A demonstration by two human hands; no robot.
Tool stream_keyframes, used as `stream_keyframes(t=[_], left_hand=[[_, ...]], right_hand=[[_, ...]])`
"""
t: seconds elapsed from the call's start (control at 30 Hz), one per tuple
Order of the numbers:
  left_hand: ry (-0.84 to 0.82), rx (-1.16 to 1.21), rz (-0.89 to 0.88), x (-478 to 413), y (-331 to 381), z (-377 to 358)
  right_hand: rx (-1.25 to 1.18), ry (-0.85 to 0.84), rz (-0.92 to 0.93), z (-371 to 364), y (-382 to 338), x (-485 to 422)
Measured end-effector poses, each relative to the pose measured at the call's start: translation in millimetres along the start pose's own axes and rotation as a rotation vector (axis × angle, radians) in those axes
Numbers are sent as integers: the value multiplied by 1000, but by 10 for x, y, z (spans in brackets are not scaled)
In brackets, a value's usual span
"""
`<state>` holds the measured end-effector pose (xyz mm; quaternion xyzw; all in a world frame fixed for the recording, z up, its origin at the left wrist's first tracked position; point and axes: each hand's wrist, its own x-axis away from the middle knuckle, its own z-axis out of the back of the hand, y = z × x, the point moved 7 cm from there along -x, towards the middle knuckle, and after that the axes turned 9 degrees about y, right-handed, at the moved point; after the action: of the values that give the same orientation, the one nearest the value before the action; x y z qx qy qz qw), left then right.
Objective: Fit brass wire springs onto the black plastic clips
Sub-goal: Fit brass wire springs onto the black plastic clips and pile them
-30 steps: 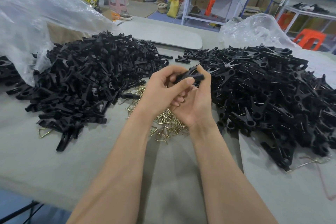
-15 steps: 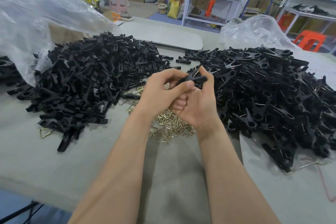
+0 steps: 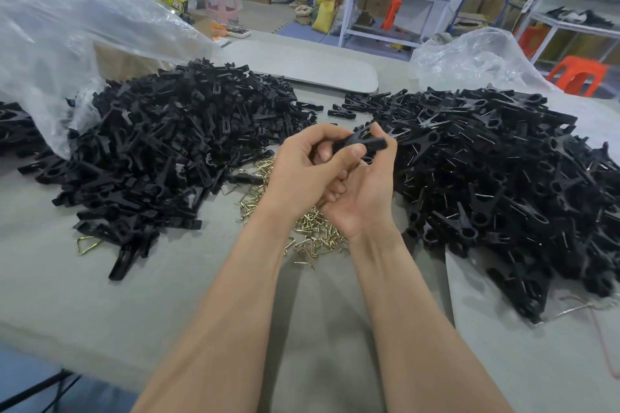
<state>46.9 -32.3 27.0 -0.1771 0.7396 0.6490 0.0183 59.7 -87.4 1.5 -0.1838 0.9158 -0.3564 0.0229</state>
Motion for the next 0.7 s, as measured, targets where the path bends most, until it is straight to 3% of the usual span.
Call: stream_keyframes(t=[0.5,0.7], left_hand=[[19,-56,-38,11,17,-16],[-51,-101,-63,-59,-16,61]], right_hand=[[-47,25,29,15,10,-16],[80,-38,-104,109,-5,6]])
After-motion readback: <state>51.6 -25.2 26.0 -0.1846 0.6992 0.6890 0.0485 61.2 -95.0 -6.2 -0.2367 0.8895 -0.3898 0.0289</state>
